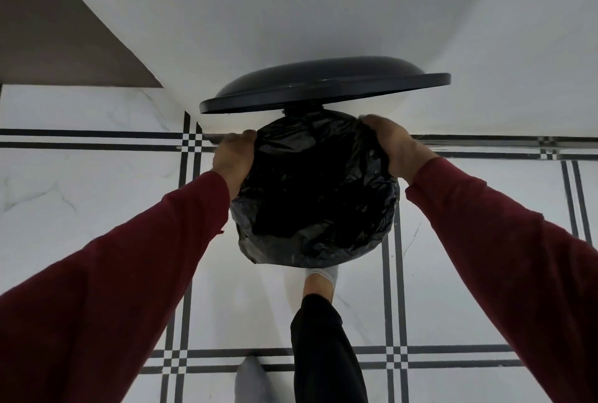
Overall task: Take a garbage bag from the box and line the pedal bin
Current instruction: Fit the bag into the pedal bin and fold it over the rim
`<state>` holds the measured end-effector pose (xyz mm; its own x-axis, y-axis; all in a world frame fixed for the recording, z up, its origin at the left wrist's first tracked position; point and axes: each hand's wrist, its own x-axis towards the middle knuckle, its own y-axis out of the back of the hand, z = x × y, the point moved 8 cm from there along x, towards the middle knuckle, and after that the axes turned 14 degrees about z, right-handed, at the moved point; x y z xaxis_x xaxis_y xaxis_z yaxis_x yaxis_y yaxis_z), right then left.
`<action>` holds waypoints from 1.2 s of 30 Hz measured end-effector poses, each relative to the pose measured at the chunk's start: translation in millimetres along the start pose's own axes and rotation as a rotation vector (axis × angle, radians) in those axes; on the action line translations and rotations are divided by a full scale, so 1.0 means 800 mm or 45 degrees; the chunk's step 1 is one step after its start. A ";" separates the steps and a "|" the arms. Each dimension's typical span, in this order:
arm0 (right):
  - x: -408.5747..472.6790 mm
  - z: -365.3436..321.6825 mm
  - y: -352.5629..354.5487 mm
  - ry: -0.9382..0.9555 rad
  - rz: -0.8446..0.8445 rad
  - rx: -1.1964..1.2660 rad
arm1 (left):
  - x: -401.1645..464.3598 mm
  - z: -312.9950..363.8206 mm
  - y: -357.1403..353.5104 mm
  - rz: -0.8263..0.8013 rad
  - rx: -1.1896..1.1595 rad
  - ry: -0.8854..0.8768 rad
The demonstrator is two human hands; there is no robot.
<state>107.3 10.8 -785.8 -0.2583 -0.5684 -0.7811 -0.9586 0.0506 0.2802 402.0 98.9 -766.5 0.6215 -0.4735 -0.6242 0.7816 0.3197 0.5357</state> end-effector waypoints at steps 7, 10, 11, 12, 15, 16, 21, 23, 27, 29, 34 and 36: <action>0.001 -0.003 -0.004 0.026 0.059 -0.075 | -0.004 -0.004 -0.003 -0.060 -0.091 0.110; 0.000 -0.007 -0.005 0.042 0.121 -0.086 | 0.000 -0.002 0.000 -0.020 -0.036 0.072; 0.001 -0.008 -0.002 0.050 0.154 -0.132 | 0.003 0.002 0.001 0.002 0.031 -0.004; 0.002 -0.009 0.002 0.058 0.187 -0.200 | 0.003 0.005 0.002 0.013 0.088 -0.074; 0.013 -0.008 0.013 0.083 0.213 -0.368 | 0.007 0.005 0.004 0.049 0.061 -0.176; 0.012 -0.008 0.014 0.089 0.198 -0.383 | 0.007 0.003 0.006 0.060 0.035 -0.174; 0.019 -0.026 0.020 0.335 0.287 -0.747 | 0.013 -0.004 0.004 0.031 -0.017 -0.207; 0.008 -0.040 0.024 0.504 0.375 -1.022 | 0.011 -0.006 0.008 0.051 0.009 -0.229; -0.044 -0.072 0.034 0.861 0.699 -1.051 | 0.006 -0.005 0.020 0.144 0.062 -0.269; -0.065 -0.083 0.025 1.014 0.636 -0.714 | 0.003 0.003 0.028 0.228 0.079 -0.314; -0.053 -0.046 -0.005 0.668 0.232 -0.681 | -0.006 0.002 0.006 0.105 0.133 -0.299; -0.036 -0.039 -0.002 0.492 0.235 -0.643 | -0.005 -0.008 0.000 0.068 0.102 -0.263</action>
<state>120.0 1.5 -745.9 -0.2612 -0.8457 -0.4654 -0.7047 -0.1624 0.6907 399.9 105.8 -767.4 0.6311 -0.6184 -0.4682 0.7358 0.2864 0.6136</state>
